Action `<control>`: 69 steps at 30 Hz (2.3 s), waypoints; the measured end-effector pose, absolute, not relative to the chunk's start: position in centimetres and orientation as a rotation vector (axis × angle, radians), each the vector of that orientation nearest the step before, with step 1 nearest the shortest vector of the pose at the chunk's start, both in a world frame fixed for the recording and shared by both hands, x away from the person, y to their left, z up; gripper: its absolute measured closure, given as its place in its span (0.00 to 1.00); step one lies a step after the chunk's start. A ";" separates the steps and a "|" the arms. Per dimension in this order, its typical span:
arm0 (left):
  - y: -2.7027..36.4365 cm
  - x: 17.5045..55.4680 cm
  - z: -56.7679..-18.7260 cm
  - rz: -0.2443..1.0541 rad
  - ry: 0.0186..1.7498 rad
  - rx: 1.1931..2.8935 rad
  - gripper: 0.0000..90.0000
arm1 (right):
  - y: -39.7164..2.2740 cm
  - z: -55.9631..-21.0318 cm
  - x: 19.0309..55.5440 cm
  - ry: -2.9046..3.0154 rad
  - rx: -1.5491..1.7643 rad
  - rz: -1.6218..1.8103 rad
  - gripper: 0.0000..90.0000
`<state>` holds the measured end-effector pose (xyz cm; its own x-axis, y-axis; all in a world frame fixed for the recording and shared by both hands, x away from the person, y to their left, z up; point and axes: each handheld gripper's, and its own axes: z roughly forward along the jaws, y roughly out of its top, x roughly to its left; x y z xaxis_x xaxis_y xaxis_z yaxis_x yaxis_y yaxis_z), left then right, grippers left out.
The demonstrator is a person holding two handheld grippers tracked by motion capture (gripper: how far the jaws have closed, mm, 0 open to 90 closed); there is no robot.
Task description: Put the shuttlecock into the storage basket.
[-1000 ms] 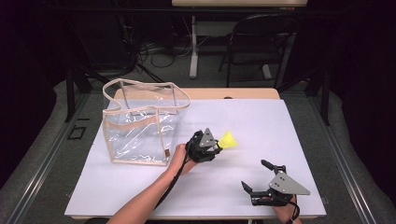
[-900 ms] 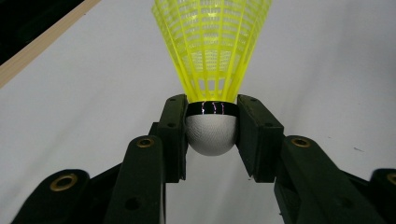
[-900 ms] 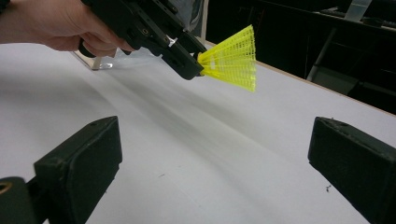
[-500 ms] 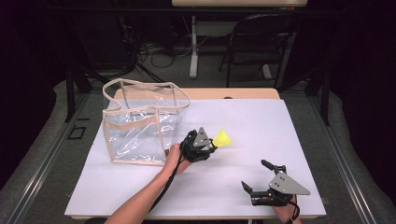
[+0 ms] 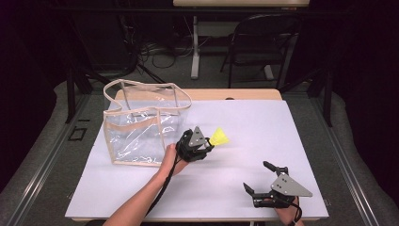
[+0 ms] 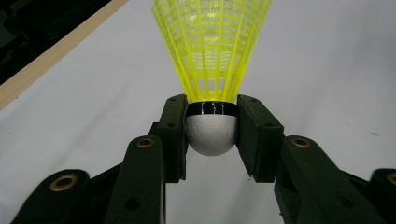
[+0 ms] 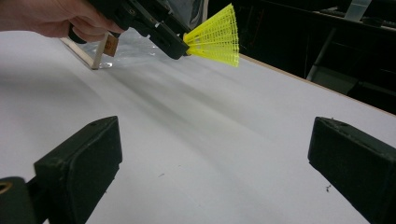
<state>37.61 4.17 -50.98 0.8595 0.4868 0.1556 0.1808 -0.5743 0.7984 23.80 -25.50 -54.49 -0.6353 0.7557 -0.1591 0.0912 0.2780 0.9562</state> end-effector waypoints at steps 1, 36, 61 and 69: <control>4.3 37.6 -50.9 0.462 0.482 2.175 0.72 | -25.5 -54.5 23.8 1.936 0.760 1.389 0.03; 5.6 38.2 -47.3 0.560 0.473 2.132 0.72 | -25.5 -54.5 23.8 1.933 0.759 1.388 0.03; 5.9 39.0 -44.7 0.622 0.466 2.112 0.72 | -25.6 -54.5 23.8 1.932 0.756 1.387 0.03; 5.9 39.2 -44.0 0.639 0.456 2.109 0.72 | -25.5 -54.5 23.8 1.932 0.757 1.387 0.03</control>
<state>39.17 5.86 -43.99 0.8020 0.5298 0.2761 0.0881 -0.5620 0.8224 23.78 -25.54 -54.47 -0.6334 0.7566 -0.1623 0.0883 0.2790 0.9562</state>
